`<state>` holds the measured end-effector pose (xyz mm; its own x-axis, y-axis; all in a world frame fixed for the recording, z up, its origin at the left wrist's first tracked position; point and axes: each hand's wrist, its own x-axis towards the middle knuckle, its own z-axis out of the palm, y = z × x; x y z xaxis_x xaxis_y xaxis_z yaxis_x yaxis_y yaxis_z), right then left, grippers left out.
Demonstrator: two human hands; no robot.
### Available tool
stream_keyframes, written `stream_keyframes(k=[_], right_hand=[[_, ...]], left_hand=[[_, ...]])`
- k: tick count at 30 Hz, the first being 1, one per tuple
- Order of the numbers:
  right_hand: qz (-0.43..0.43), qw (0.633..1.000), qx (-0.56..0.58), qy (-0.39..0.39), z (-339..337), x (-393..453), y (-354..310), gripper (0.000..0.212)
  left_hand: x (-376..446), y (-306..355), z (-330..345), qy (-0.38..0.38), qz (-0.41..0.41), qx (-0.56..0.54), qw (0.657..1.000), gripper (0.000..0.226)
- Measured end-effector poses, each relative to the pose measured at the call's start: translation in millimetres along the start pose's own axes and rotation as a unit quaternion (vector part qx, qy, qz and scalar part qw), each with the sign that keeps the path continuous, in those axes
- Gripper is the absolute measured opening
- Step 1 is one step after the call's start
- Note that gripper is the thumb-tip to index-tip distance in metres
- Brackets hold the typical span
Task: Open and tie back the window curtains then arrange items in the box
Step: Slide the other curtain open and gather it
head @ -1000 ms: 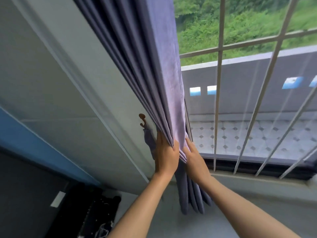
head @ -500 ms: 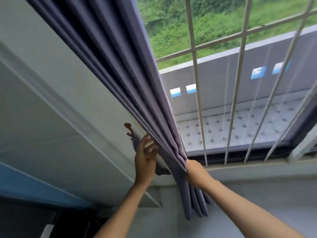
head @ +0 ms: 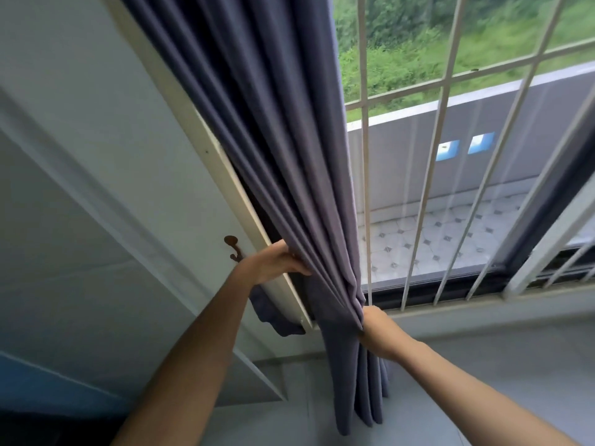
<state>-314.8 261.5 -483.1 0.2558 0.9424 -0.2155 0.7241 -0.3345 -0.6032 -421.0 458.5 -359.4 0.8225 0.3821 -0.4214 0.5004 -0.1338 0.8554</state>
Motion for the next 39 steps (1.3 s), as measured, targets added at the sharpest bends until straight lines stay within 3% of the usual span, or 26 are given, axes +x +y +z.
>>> stream_keyframes(k=[3,6,9,12,15,19,26,32,37,39], right_hand=[[0.009,1.000,-0.008,0.001,2.2,1.8,5.2,0.035],[0.030,0.999,-0.002,0.029,2.7,1.0,4.9,0.037],[0.063,0.994,0.012,0.087,4.3,-2.6,-2.2,0.044],[0.060,0.986,0.053,0.146,10.6,-4.0,-10.9,0.047],[0.048,0.984,0.025,0.173,15.3,-2.3,-18.5,0.048],[0.060,0.979,-0.039,0.192,21.0,5.1,-17.3,0.046],[0.058,0.974,-0.104,0.195,32.4,22.9,-16.6,0.065],[0.064,0.968,-0.162,0.179,42.7,27.2,-20.5,0.078],[0.086,0.965,-0.195,0.154,50.4,29.1,-17.3,0.097],[0.099,0.963,-0.198,0.150,50.2,30.0,-21.0,0.096]], left_hand=[[7.3,-1.7,1.0,-0.023,-0.028,-0.012,0.999,0.039],[5.4,-7.5,3.9,0.010,-0.024,-0.037,0.999,0.029],[-4.1,-17.6,16.5,0.141,0.029,0.043,0.989,0.013],[-7.3,-38.6,39.2,0.318,0.133,0.193,0.919,0.025],[-5.7,-53.2,50.5,0.397,0.136,0.190,0.888,0.035],[-9.2,-49.7,54.9,0.409,0.120,0.132,0.895,0.026],[-24.3,-43.6,72.0,0.427,0.082,0.076,0.897,0.024],[-30.8,-38.8,72.5,0.394,0.035,0.149,0.906,0.026],[-35.4,-34.7,77.9,0.398,0.029,0.235,0.886,0.047],[-38.5,-31.8,84.6,0.402,0.038,0.225,0.887,0.038]])
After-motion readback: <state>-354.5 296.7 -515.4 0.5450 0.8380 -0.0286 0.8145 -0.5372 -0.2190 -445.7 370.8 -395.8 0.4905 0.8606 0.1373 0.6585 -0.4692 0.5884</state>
